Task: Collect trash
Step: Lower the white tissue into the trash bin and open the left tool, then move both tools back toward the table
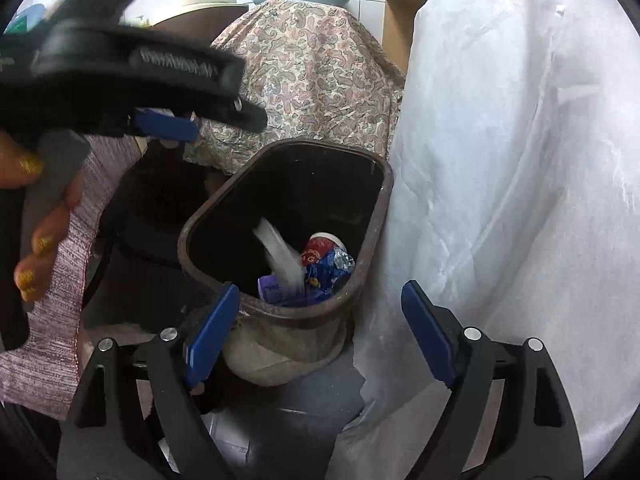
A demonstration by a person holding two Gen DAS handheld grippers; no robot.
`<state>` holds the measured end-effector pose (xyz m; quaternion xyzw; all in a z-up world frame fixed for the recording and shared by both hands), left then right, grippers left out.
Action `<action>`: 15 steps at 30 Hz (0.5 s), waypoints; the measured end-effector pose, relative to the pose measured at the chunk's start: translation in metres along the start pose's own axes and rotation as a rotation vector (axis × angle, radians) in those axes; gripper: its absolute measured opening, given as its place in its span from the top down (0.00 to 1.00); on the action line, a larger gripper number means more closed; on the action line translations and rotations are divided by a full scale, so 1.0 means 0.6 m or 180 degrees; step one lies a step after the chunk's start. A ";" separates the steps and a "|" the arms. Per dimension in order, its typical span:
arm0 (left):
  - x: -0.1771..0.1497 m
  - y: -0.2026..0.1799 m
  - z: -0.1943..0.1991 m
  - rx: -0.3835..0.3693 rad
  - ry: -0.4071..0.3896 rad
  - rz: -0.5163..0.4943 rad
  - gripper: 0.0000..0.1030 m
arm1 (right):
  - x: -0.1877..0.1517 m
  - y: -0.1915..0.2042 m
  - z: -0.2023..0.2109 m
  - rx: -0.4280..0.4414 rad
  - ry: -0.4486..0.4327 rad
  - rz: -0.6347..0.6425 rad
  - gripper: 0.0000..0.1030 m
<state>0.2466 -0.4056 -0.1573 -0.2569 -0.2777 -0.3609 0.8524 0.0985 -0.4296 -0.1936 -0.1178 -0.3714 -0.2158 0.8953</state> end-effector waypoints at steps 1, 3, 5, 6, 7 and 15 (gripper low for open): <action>0.002 0.002 0.011 -0.0018 -0.0048 0.0040 0.29 | 0.000 0.002 0.001 0.0010 -0.0006 0.0002 0.20; 0.006 0.004 0.037 -0.0056 -0.0145 0.0104 0.26 | 0.000 0.005 0.003 0.0016 -0.0022 0.0003 0.20; 0.006 0.007 0.075 -0.0059 -0.0269 0.0145 0.23 | 0.003 0.009 0.007 0.0051 -0.0045 -0.0010 0.20; 0.005 0.008 0.086 -0.0070 -0.0302 0.0145 0.22 | 0.006 0.012 0.009 0.0056 -0.0061 -0.0011 0.20; 0.004 0.008 0.109 -0.0092 -0.0368 0.0133 0.21 | 0.010 0.015 0.012 0.0069 -0.0082 -0.0008 0.20; -0.012 0.042 0.239 0.0100 -0.0759 0.0090 0.09 | 0.048 0.052 0.040 0.0227 -0.0233 0.0046 0.18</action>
Point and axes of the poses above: each gripper's, at about its wrist camera, not at the fingertips, and z roughly against the way its jaws point, y to its left, x to its top, the point moved 5 cm from there along -z, roughly the way its jaws point, and after that the axes turned 2 degrees about -y, right-handed, at the moved point
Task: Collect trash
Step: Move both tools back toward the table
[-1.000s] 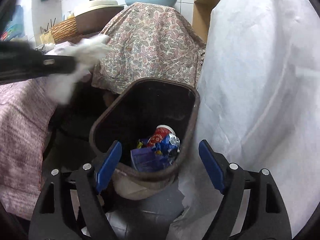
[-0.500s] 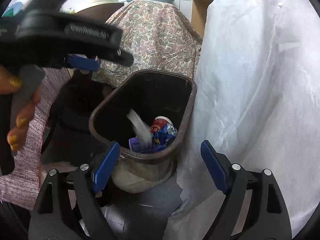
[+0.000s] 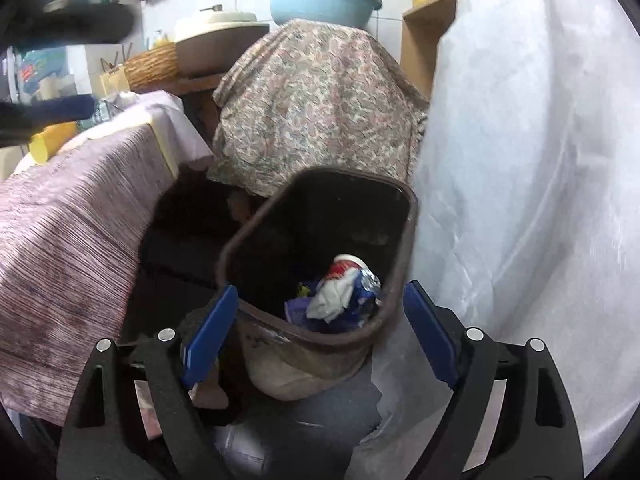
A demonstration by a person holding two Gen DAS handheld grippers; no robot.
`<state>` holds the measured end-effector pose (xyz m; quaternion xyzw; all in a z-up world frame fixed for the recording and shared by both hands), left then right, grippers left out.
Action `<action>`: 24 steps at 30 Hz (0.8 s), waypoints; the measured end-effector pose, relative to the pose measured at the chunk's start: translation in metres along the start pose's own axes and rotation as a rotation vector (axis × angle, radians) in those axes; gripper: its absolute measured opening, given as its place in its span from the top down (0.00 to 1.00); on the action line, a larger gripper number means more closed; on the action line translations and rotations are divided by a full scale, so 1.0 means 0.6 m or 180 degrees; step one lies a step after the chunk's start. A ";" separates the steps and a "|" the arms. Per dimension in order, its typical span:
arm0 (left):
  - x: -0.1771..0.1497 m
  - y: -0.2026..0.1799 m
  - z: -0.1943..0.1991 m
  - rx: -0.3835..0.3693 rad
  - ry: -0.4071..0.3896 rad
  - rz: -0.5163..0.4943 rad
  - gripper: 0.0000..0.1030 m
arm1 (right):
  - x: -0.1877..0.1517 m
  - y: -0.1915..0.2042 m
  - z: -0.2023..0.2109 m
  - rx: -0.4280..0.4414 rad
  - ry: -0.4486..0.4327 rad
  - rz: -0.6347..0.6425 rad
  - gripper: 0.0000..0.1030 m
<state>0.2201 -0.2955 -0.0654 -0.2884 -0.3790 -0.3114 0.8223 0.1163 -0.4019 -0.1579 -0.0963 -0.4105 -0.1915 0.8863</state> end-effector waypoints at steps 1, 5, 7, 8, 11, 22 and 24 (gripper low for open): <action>0.000 0.009 0.019 0.0069 -0.0030 -0.0021 0.08 | 0.008 0.009 0.004 0.0041 -0.0026 0.0011 0.17; -0.003 0.041 0.077 0.0234 -0.0178 -0.0008 0.05 | 0.027 0.038 0.017 0.0169 -0.0106 0.0065 0.15; -0.007 0.064 0.105 0.0350 -0.0234 0.0007 0.05 | 0.038 0.061 0.023 0.0283 -0.0128 0.0137 0.15; -0.009 0.078 0.117 0.0410 -0.0239 0.0018 0.05 | 0.044 0.072 0.024 0.0338 -0.0135 0.0174 0.15; -0.023 0.122 0.146 0.0619 -0.0182 0.0025 0.05 | 0.066 0.108 0.032 0.0547 -0.0181 0.0250 0.15; -0.045 0.343 0.218 0.1441 0.0107 0.0443 0.05 | 0.146 0.236 0.047 0.1222 -0.0280 0.0519 0.14; -0.037 0.382 0.226 0.1529 0.0126 0.0500 0.05 | 0.159 0.258 0.051 0.1306 -0.0309 0.0631 0.14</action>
Point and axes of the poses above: each gripper's, at about its wrist camera, not at the fingertips, and z roughly against the way its jaws point, y to its left, x to its top, the point moved 5 cm from there along -z, roughly the way its jaws point, and after that the axes turned 2 degrees about -y, right-handed, at the moved point
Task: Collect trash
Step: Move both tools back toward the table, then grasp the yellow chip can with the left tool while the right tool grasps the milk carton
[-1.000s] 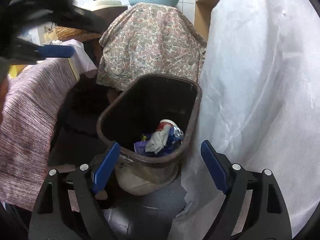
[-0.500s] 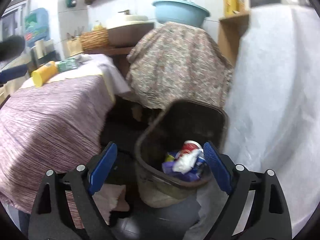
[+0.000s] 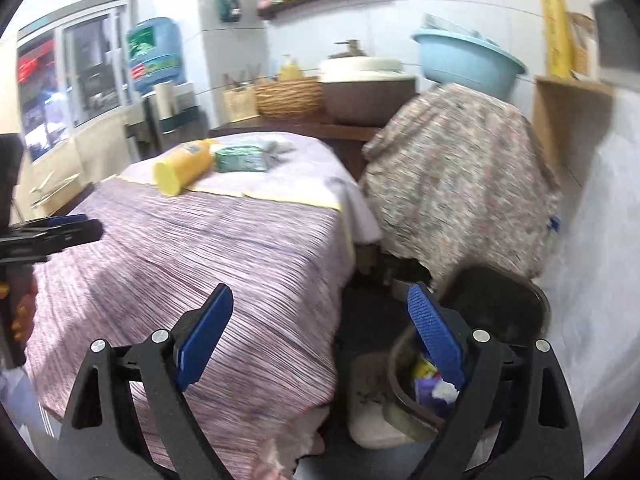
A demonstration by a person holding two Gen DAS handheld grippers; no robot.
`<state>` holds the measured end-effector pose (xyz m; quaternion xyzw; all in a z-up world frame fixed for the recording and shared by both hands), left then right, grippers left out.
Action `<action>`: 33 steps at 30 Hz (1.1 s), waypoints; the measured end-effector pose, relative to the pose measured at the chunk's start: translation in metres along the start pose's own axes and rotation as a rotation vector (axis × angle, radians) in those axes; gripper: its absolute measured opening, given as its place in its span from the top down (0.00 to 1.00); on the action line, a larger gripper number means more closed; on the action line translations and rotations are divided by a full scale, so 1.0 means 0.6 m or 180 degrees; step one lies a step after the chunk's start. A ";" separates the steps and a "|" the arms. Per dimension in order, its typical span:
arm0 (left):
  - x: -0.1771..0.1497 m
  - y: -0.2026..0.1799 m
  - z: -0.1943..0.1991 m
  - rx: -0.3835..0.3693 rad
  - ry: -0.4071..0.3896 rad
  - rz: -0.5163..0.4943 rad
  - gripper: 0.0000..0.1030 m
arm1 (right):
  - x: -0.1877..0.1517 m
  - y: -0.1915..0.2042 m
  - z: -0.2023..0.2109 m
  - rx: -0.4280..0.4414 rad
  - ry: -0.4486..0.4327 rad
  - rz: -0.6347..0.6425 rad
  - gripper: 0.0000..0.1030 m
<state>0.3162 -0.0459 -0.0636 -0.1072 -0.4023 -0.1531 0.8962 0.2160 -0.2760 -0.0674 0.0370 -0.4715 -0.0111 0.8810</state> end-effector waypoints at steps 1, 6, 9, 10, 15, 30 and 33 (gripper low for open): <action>0.007 0.014 -0.003 0.0054 0.0004 0.0013 0.05 | 0.008 0.008 -0.003 0.0030 -0.0008 0.0040 0.14; 0.073 0.072 -0.032 0.0305 0.0029 -0.0048 0.05 | 0.041 0.039 -0.023 0.0223 -0.0023 0.0106 0.12; 0.120 0.095 -0.069 0.0400 0.0151 -0.0110 0.05 | 0.057 0.057 -0.035 0.0259 -0.0015 0.0233 0.12; 0.131 0.100 -0.079 0.0425 0.0187 -0.0134 0.05 | 0.065 0.062 -0.041 0.0246 -0.0021 0.0296 0.12; 0.179 0.111 -0.145 0.0528 0.0357 -0.0287 0.05 | 0.106 0.073 -0.068 0.0352 -0.0022 0.0374 0.12; 0.199 0.170 -0.306 0.0520 0.1175 -0.0158 0.33 | 0.176 0.111 -0.157 0.0487 0.0056 0.0739 0.12; 0.191 0.179 -0.300 0.0495 0.1158 -0.0028 0.37 | 0.190 0.124 -0.198 0.0539 0.0168 0.0963 0.12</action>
Point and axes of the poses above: each gripper's, at about its wrist camera, not at the fingertips, and z roughly against the way its jaws point, y to its left, x to its top, the point moved 5 cm from there along -z, roughly the way its jaws point, and after that the axes turned 2 degrees about -y, right-handed, at the moved point
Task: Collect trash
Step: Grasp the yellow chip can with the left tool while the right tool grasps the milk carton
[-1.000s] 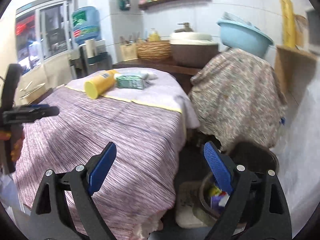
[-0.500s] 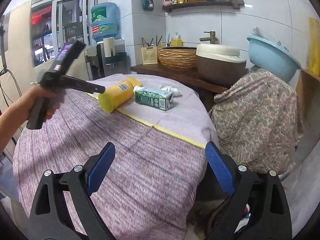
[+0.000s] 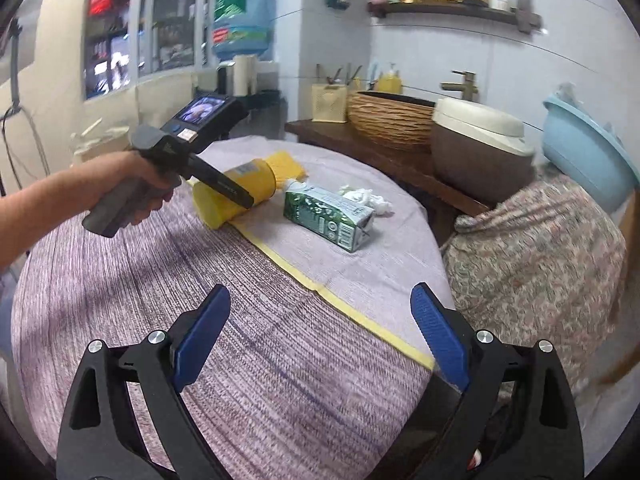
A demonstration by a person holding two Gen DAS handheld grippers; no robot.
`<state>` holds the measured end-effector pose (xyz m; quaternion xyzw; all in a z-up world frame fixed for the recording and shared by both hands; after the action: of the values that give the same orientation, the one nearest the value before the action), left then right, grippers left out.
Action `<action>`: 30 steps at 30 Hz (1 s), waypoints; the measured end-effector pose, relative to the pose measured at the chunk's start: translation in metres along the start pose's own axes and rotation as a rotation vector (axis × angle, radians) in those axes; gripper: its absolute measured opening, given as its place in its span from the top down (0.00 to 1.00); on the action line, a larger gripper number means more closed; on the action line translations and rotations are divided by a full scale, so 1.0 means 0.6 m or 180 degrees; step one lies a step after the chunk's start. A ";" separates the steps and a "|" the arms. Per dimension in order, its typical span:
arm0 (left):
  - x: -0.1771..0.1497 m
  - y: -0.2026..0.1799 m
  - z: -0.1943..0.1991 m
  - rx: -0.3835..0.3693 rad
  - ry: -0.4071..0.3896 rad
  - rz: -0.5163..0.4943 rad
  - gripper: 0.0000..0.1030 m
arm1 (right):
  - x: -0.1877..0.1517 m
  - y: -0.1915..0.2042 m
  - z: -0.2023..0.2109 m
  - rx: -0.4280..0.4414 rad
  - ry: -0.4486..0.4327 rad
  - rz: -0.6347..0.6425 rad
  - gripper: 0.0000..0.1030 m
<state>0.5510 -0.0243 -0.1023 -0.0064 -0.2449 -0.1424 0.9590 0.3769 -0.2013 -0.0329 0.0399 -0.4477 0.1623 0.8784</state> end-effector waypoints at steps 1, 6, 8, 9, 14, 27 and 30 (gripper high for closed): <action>-0.004 0.003 0.003 -0.0028 -0.0016 0.0029 0.37 | 0.003 0.000 -0.011 -0.0003 0.0042 0.0037 0.12; -0.032 0.013 0.022 -0.0140 -0.0094 0.0113 0.37 | 0.017 -0.007 -0.080 -0.0019 0.0266 0.0234 0.12; -0.045 0.016 0.036 -0.0222 -0.0141 0.0181 0.37 | 0.024 -0.006 -0.110 0.0020 0.0359 0.0330 0.12; -0.050 0.021 0.043 -0.0247 -0.0180 0.0212 0.37 | 0.028 -0.005 -0.124 0.0047 0.0410 0.0383 0.12; -0.088 0.028 0.100 -0.0378 -0.0459 0.0295 0.37 | 0.061 0.008 -0.172 0.0227 0.0559 0.0731 0.12; -0.229 0.010 0.236 -0.0685 -0.0963 0.0393 0.37 | 0.124 0.011 -0.314 0.0338 0.1241 0.1360 0.21; -0.252 0.009 0.251 -0.0583 -0.1020 0.0363 0.37 | 0.110 0.020 -0.347 0.0332 0.1454 0.1543 0.24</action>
<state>0.3551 0.0343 -0.0410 -0.1301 -0.3797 -0.1066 0.9097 0.5703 -0.1289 -0.1051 -0.0603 -0.2269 0.3939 0.8887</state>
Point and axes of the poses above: each gripper's, at about its wrist camera, not at the fingertips, and z roughly against the way its jaws point, y to its left, x to its top, the point moved 5 cm from there along -z, roughly the way its jaws point, and after that the axes turned 2 degrees about -y, right-handed, at the moved point
